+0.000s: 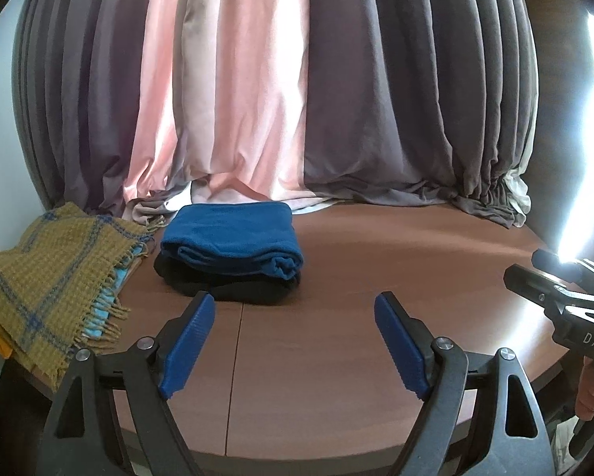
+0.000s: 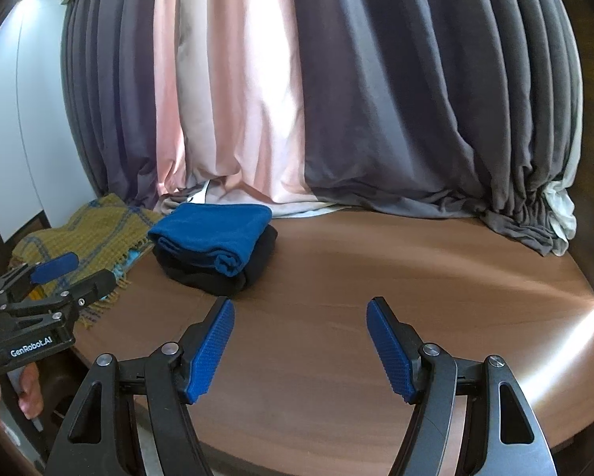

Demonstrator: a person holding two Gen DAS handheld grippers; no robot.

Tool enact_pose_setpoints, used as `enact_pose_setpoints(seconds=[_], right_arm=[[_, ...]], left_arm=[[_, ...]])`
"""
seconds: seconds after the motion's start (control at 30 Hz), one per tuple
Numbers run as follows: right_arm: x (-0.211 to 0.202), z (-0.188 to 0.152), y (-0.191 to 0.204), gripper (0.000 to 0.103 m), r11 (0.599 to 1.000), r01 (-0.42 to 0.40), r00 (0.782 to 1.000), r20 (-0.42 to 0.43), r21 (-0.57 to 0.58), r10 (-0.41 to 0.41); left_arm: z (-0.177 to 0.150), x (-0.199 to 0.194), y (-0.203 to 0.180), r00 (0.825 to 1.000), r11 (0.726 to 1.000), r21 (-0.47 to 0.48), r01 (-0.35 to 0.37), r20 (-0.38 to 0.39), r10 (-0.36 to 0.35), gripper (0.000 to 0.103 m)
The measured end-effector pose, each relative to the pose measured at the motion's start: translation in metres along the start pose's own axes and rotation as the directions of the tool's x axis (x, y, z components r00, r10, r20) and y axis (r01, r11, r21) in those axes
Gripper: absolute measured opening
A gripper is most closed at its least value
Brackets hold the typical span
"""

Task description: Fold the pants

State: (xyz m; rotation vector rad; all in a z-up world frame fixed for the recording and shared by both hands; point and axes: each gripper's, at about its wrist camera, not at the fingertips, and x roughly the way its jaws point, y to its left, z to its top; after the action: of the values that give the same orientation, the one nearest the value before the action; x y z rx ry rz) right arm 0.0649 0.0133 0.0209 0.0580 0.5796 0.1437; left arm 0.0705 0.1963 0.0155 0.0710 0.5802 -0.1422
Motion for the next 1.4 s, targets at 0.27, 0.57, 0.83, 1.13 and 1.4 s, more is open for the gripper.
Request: enact_pose_setpoints(seconds=[0.27, 0.57, 0.83, 1.13, 1.4], right_arm=[[-0.026, -0.017, -0.004, 0.070, 1.000, 0.002, 1.000, 0.001, 0.004, -0.002], [-0.045, -0.028, -0.006, 0.070, 1.000, 0.006, 1.000, 0.013, 0.006, -0.006], [-0.058, -0.037, -0.006, 0.070, 1.000, 0.018, 1.000, 0.015, 0.003, -0.018], [-0.066, -0.042, -0.006, 0.070, 1.000, 0.025, 1.000, 0.018, 0.002, -0.025], [-0.071, -0.046, -0.007, 0.070, 1.000, 0.024, 1.000, 0.018, 0.003, -0.024]], left_arm=[[-0.010, -0.021, -0.012, 1.000, 1.000, -0.006, 0.004, 0.002, -0.004, 0.084], [-0.018, -0.037, -0.019, 1.000, 1.000, -0.008, -0.004, 0.007, 0.004, 0.088], [-0.023, -0.044, -0.021, 1.000, 1.000, -0.014, -0.004, 0.012, 0.004, 0.091], [-0.028, -0.052, -0.025, 1.000, 1.000, -0.002, -0.003, 0.007, 0.003, 0.093], [-0.030, -0.060, -0.030, 1.000, 1.000, -0.008, -0.006, 0.004, 0.006, 0.102]])
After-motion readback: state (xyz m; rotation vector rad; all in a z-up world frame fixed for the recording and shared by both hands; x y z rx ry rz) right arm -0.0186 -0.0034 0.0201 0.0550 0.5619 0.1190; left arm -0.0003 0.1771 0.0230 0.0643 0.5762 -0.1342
